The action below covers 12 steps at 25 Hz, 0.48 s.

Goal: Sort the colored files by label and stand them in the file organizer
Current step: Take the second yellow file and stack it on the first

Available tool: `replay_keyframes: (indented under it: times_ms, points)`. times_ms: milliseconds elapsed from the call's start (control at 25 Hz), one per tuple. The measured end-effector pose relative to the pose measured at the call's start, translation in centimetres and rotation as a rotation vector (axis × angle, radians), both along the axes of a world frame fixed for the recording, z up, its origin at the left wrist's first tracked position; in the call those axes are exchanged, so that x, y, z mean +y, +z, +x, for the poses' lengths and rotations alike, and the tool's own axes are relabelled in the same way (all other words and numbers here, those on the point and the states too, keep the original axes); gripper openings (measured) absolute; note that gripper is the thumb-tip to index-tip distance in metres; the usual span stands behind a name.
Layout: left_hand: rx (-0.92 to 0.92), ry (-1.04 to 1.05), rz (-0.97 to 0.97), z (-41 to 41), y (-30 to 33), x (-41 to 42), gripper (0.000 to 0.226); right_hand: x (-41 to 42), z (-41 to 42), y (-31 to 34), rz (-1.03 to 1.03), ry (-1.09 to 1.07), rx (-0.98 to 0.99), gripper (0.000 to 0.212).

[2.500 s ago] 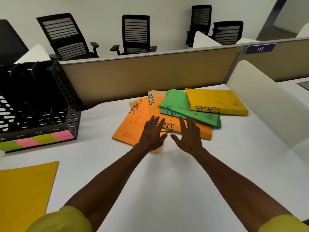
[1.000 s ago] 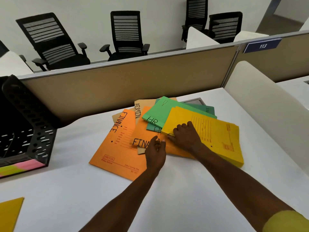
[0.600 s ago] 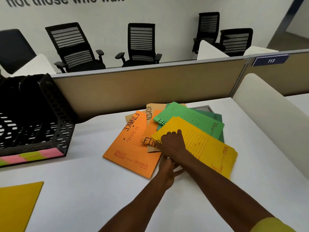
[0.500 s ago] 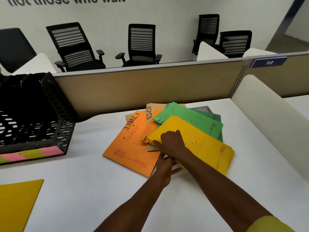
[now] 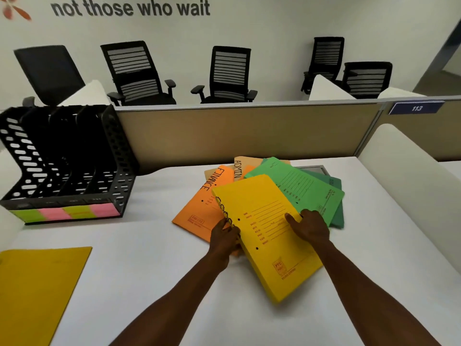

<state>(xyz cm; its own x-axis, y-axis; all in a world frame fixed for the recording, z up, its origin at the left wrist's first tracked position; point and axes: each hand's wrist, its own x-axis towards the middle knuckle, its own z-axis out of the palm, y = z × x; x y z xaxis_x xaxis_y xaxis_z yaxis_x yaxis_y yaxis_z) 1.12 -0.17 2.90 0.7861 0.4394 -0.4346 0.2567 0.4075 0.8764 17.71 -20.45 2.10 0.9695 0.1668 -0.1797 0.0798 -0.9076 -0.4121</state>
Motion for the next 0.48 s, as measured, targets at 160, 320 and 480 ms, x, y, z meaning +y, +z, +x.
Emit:
replay_keyframes:
  times_ms: [160, 320, 480]
  points:
    - [-0.065, -0.038, 0.048, -4.1, 1.4, 2.1, 0.037, 0.7, -3.0, 1.2, 0.108, -0.029, 0.058, 0.073]
    - [-0.082, -0.037, 0.045, -8.2, 2.4, 5.3, 0.034, 3.2, -5.7, 1.8, 0.257, 0.038, 0.226, 0.075]
    - [-0.055, 0.094, 0.074, -13.1, 3.0, 10.6, 0.032, 7.6, -10.7, 2.0, 0.645, 0.019, 0.535, 0.034]
